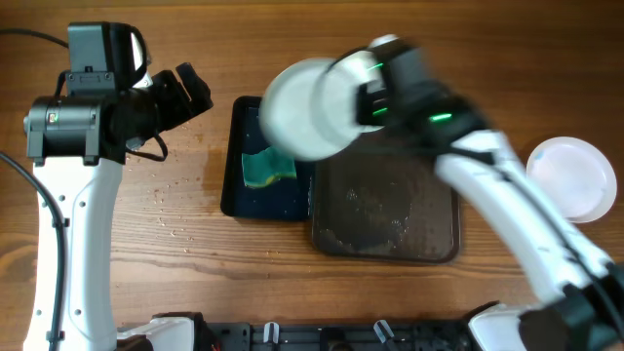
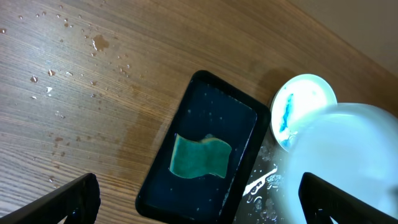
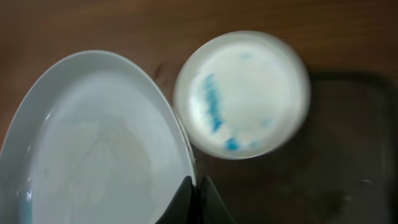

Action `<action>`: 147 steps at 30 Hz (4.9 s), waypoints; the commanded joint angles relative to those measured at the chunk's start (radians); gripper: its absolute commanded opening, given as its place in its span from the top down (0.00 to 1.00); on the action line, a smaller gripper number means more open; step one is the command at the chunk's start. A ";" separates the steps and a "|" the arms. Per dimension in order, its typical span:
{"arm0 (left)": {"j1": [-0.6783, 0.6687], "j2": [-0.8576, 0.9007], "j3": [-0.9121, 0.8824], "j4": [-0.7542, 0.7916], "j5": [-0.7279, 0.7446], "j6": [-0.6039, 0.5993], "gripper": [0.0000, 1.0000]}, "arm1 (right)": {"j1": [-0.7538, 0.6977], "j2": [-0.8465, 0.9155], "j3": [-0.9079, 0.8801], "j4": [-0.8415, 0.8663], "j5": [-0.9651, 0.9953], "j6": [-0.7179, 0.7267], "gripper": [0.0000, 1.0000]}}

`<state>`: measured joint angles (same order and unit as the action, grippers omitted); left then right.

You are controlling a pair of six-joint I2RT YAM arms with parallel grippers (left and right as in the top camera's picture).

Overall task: Clean dirty plates on tray and stack at the side
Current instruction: 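Carry the plate right and stack it on the first cleaned plate, then grip the last stained plate rim with right gripper, pull it down, then grasp the green sponge in the basin with the left gripper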

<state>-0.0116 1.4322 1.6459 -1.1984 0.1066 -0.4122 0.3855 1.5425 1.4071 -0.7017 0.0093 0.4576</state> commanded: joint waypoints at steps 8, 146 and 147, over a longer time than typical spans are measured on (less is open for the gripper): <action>0.005 -0.005 0.008 0.001 0.008 0.013 0.00 | -0.327 -0.066 0.006 -0.270 0.142 -0.168 0.96; -0.294 0.551 -0.096 0.078 0.040 0.090 0.96 | -0.252 -0.049 -0.519 0.005 -0.185 -0.253 0.54; -0.294 0.528 -0.085 0.061 0.030 0.095 0.96 | -0.252 -0.019 -0.519 0.022 -0.203 -0.253 0.53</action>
<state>-0.3000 2.0689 1.5105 -1.0985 0.1509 -0.3599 0.1345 1.4399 0.8982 -0.7158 -0.0982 0.2668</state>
